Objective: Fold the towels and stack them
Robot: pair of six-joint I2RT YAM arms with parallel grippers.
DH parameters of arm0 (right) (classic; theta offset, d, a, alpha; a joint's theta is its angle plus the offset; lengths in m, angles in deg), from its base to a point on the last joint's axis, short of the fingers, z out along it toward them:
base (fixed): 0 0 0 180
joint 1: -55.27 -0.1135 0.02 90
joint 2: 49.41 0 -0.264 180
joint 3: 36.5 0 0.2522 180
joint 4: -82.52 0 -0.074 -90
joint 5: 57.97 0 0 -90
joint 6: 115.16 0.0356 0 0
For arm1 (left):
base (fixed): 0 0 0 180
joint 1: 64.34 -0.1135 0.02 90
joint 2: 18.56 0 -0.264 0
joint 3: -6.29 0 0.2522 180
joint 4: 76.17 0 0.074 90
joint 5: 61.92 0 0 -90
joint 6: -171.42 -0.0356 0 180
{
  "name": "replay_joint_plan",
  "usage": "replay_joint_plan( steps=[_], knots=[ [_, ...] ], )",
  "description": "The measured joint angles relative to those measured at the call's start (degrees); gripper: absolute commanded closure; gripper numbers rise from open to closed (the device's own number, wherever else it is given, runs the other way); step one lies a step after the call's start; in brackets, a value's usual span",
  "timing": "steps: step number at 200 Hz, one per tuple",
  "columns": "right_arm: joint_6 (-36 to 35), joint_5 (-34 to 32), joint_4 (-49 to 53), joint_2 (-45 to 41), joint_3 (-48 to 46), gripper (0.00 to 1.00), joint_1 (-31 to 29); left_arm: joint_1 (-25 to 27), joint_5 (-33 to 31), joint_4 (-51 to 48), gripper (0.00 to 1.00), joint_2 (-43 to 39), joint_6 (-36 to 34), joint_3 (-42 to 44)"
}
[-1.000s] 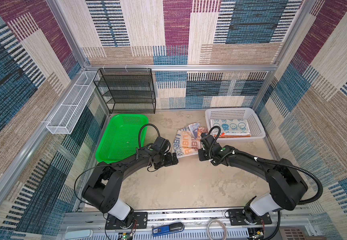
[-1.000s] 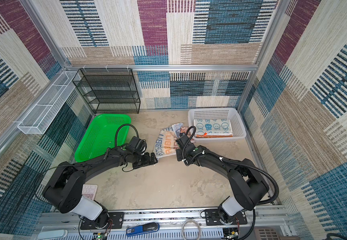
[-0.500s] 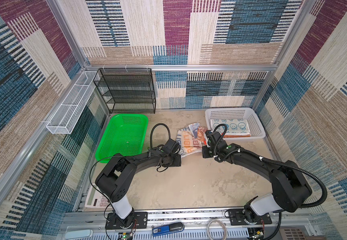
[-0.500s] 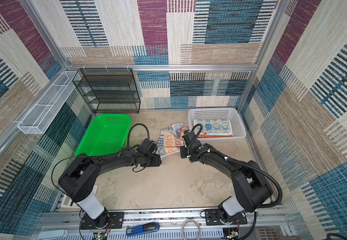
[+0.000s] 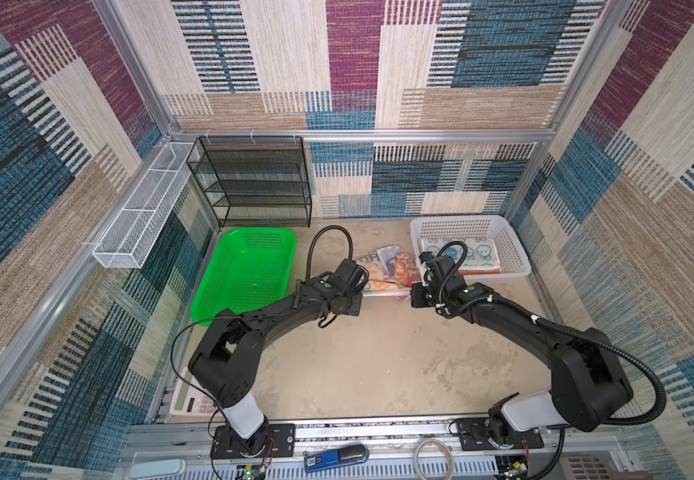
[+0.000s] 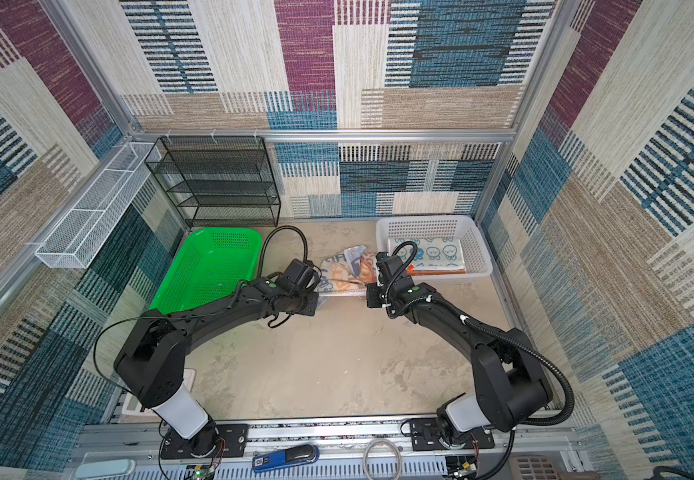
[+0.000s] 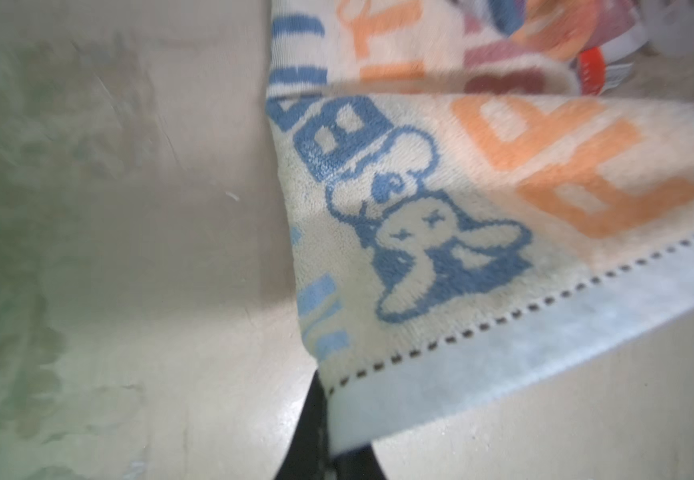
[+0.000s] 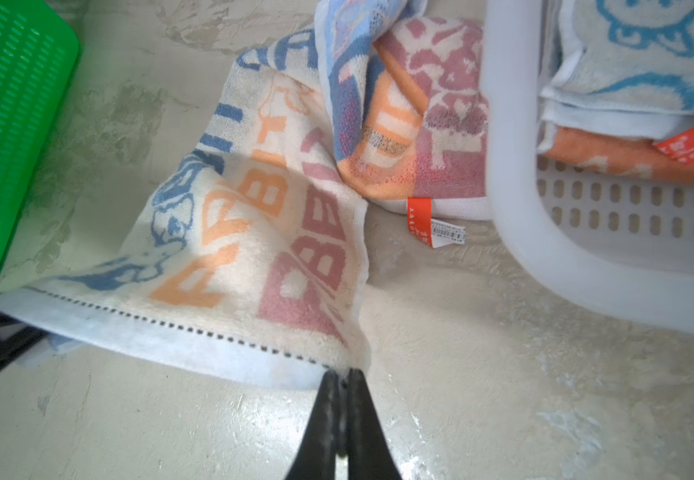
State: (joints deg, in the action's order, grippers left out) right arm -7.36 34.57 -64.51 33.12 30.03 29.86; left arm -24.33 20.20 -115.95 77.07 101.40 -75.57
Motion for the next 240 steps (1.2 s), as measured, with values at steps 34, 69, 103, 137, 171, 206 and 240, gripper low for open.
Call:
replay_joint_plan(
  steps=[34, 69, 103, 137, 171, 206, 240],
  knots=[
    [0.0, -0.1, 0.0, -2.7, -4.1, 1.00, 0.7, 5.3, -1.0, -0.2, 0.79, 0.1, -4.0, 0.1],
    [0.4, 0.0, 0.1, -6.1, -8.4, 1.00, 2.4, 8.5, -2.9, -0.4, 0.53, 1.6, -4.2, 5.0],
    [0.4, 0.2, 0.0, -6.4, -8.5, 1.00, 3.7, 9.0, -3.8, 0.4, 0.24, -1.5, -1.4, 10.3],
    [0.4, 1.2, -0.1, -5.4, -6.9, 1.00, 3.7, 12.1, -4.0, 3.0, 0.16, -2.9, -0.2, 12.2],
    [0.4, 2.1, -0.3, -4.6, -6.0, 1.00, 3.7, 14.3, -4.5, 5.5, 0.16, -1.6, 0.7, 12.6],
    [0.4, 2.5, -0.4, -4.4, -6.0, 1.00, 3.7, 16.0, -7.0, 8.5, 0.26, 0.1, 1.4, 12.5],
    [0.4, 3.0, -0.4, -4.4, -6.0, 1.00, 4.2, 16.0, -9.2, 10.9, 0.61, 3.2, 1.8, 11.8]
  ],
)
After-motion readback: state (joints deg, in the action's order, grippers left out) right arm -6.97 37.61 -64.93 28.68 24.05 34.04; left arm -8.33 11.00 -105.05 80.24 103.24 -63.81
